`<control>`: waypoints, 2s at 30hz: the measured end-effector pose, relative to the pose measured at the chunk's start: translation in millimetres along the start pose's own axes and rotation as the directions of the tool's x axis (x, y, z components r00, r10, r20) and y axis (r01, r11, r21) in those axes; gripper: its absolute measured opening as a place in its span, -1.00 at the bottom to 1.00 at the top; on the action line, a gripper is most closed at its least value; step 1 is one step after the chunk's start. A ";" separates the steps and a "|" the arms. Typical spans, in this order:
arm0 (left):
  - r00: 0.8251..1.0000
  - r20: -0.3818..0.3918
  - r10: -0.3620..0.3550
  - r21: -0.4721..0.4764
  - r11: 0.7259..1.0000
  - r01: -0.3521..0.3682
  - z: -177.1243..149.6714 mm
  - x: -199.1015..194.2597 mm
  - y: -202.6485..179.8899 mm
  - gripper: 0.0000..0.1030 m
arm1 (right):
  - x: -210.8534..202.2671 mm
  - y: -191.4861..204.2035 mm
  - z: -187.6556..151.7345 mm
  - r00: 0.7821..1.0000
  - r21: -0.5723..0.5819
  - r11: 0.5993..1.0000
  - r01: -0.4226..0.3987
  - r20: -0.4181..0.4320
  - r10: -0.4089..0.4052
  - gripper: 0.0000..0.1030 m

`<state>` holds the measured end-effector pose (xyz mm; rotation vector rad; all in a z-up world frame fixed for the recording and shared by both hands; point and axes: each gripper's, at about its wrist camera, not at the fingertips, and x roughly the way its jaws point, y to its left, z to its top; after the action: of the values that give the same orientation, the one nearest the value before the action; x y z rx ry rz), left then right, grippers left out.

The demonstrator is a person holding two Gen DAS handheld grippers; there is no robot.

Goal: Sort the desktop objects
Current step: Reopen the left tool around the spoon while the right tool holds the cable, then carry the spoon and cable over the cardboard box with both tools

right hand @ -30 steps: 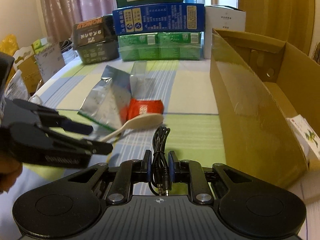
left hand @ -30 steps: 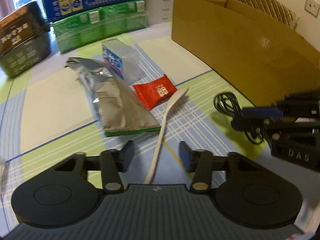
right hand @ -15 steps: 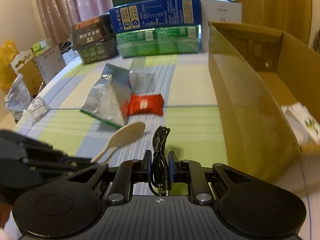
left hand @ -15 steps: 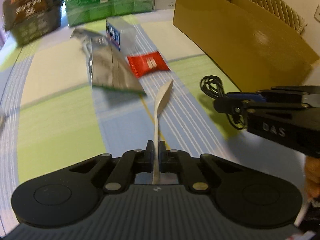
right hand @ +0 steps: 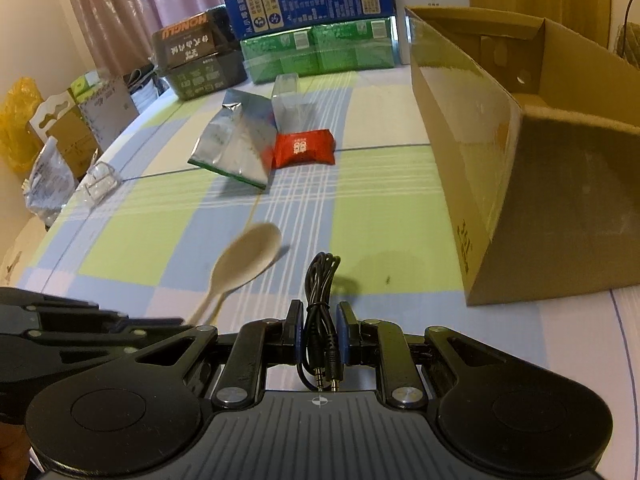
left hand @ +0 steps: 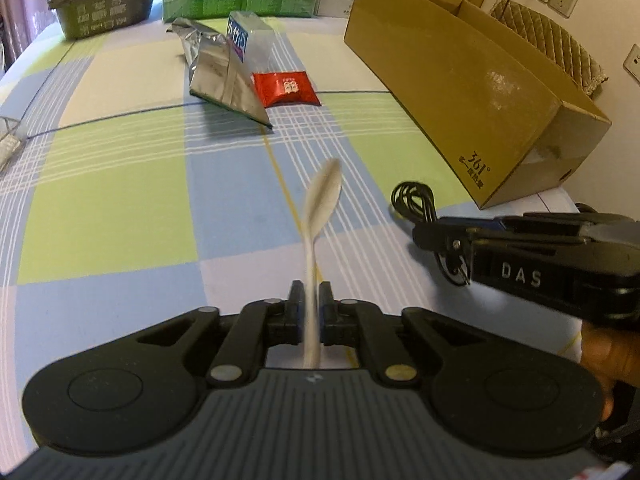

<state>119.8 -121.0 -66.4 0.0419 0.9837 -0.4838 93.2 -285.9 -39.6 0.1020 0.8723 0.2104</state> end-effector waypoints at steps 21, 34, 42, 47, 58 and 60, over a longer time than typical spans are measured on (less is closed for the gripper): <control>0.984 0.136 0.116 0.111 0.985 -0.131 15.2 31.7 -14.7 -0.13 | 9.7 -8.4 1.8 1.000 0.039 0.999 0.017 0.017 -0.017 -0.73; 0.958 0.238 0.158 0.106 0.977 -0.187 15.0 44.0 -19.7 -0.16 | 14.9 -16.4 8.5 0.999 0.075 0.997 0.032 0.040 -0.035 -0.73; 0.945 0.275 0.179 0.091 0.973 -0.211 11.7 45.6 -24.5 -0.45 | 15.3 -18.1 10.3 0.998 0.086 0.996 0.033 0.046 -0.037 -0.73; 0.948 0.265 0.176 0.075 0.976 -0.202 11.3 43.3 -22.2 -0.47 | 14.6 -16.7 10.8 0.998 0.072 0.997 0.031 0.048 -0.034 -0.73; 0.953 0.267 0.141 0.020 0.988 -0.152 15.6 18.3 -21.3 -0.48 | -0.2 -14.7 15.9 0.995 0.061 0.998 0.028 0.092 -0.034 -0.73; 0.953 0.268 0.141 -0.004 0.989 -0.146 15.9 11.5 -20.5 -0.48 | -5.5 -13.6 17.3 0.995 0.058 0.998 0.026 0.099 -0.032 -0.73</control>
<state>129.1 -147.6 -63.0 0.0603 0.7051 -0.3524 105.0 -300.4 -26.8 0.1514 0.7793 0.1521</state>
